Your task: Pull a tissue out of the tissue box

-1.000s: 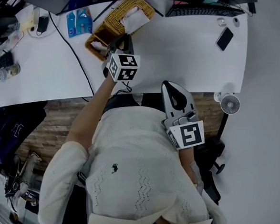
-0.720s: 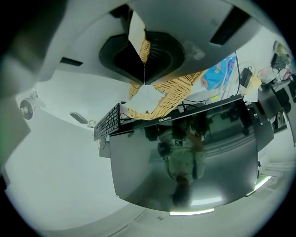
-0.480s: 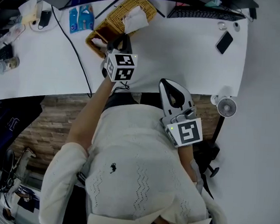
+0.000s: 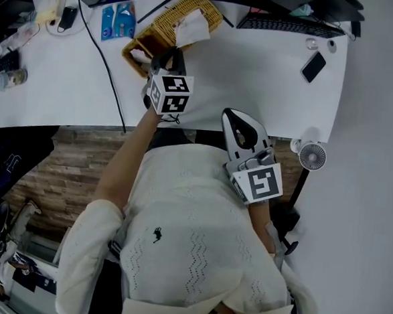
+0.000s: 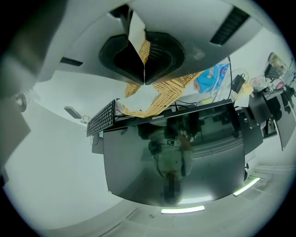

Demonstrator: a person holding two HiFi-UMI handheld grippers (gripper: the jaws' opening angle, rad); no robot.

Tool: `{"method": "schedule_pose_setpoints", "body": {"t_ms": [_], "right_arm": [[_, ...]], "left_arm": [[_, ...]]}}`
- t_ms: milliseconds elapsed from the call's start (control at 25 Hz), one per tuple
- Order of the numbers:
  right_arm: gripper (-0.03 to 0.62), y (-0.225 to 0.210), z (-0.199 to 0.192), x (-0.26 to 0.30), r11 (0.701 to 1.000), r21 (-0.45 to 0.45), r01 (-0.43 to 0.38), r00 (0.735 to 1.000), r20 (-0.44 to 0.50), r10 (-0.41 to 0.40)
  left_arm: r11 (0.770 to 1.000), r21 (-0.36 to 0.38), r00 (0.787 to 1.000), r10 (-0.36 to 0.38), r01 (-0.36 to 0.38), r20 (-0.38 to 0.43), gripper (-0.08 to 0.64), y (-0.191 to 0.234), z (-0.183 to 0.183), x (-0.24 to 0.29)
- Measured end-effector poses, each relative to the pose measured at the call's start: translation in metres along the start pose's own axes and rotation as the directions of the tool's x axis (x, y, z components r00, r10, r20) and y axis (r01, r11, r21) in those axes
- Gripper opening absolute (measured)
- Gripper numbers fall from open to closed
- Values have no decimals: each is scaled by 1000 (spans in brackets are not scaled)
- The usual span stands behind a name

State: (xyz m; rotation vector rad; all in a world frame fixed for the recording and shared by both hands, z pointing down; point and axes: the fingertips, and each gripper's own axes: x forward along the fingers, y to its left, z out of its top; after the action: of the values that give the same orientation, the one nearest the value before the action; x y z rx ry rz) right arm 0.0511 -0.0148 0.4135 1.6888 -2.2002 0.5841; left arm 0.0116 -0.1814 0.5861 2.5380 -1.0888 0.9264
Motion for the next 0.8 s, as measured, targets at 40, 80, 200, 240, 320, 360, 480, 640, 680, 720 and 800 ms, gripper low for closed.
{"method": "schedule_pose_setpoints", "body": {"t_ms": [40, 80, 200, 240, 320, 360, 480, 640, 680, 720, 800], "right_arm": [[2, 0, 0, -1, 1000, -2, -4, 1000, 2, 4], [2, -1, 1, -1, 1000, -4, -8, 1000, 4, 8], [2, -1, 0, -2, 1000, -12, -20, 1000, 4, 20], [2, -2, 0, -3, 1000, -14, -23, 1000, 3, 23], [2, -3, -1, -3, 999, -17, -28, 1000, 2, 28], [2, -4, -1, -4, 999, -19, -31, 1000, 3, 31], [2, -6, -2, -5, 999, -24, -37, 999, 2, 37], [2, -9, -2, -6, 998, -32, -48, 999, 2, 48], [2, -9, -1, -7, 998, -34, -49, 999, 5, 49], [2, -10, 0, -7, 998, -35, -50, 999, 11, 51], [2, -11, 0, -7, 998, -39, -56, 998, 11, 56]], "left_arm": [[1000, -3, 1000, 5, -5, 1, 15, 0, 0, -1], [1000, -7, 1000, 9, -9, 3, 15, 0, 1, -2], [1000, -16, 1000, 23, -23, 7, 15, 2, 2, -6], [999, -18, 1000, 28, -28, 7, 15, 3, 1, -6], [999, -23, 999, 37, -37, 5, 15, 3, -1, -7], [999, -24, 999, 41, -41, 4, 15, 4, -2, -8], [998, -31, 999, 50, -50, 3, 15, 3, -3, -10], [997, -39, 998, 62, -62, -2, 15, 2, -5, -12], [997, -41, 998, 64, -64, -2, 15, 1, -5, -12], [997, -43, 998, 66, -66, -2, 15, 1, -5, -12], [996, -47, 997, 71, -71, -1, 15, 0, -5, -13]]}}
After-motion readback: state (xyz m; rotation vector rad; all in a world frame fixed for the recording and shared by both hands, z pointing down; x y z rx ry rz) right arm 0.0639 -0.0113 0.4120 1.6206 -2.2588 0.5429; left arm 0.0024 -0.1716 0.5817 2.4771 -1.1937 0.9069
